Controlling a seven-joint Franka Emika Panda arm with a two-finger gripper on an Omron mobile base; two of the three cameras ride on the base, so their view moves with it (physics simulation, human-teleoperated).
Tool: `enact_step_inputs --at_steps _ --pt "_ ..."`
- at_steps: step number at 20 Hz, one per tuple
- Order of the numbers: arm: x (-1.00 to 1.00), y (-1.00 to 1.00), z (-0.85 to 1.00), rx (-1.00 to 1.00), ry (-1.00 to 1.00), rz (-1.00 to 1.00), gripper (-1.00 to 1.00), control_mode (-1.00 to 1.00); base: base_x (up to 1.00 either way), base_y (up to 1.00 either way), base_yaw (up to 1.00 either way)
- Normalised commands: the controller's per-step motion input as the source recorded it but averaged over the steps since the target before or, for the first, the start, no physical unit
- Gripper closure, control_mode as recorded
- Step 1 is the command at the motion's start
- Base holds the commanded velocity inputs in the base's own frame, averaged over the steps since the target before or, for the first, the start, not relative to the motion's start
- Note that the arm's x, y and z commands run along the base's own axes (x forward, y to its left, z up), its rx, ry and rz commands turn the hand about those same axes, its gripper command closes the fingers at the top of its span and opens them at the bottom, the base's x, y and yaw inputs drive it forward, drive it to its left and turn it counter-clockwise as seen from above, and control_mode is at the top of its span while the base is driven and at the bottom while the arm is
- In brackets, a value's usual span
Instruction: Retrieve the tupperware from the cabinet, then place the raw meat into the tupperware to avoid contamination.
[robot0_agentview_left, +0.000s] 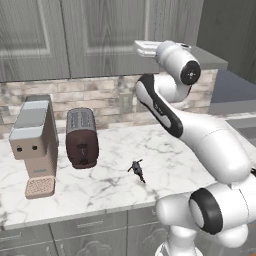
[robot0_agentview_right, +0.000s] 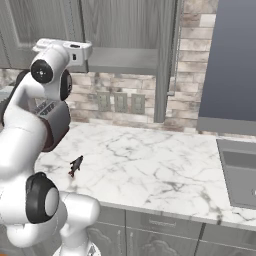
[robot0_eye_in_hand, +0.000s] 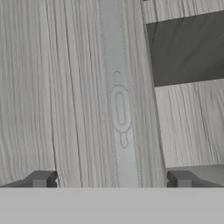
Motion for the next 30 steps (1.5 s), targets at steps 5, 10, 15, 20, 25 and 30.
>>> enact_step_inputs --at_steps 5,10,15,20,25,30 --pt "0.54 0.0 0.0 -0.01 0.07 -0.03 -1.0 -1.0 0.0 0.0 0.0" --pt "0.62 0.0 -0.16 -0.03 0.08 -0.01 -1.0 -1.0 0.0 0.0 0.0" --pt "0.65 0.0 -0.2 -0.02 0.06 0.0 -1.0 -1.0 0.0 0.0 0.0" --pt "0.48 0.0 -0.15 -0.02 0.06 0.0 1.0 -1.0 0.0 0.0 0.0" --pt "0.11 0.0 -0.05 0.0 0.0 0.0 1.0 -1.0 0.0 0.0 0.0" --pt "0.01 -0.06 -0.11 0.0 0.0 0.01 1.0 -1.0 0.0 0.0 0.0"
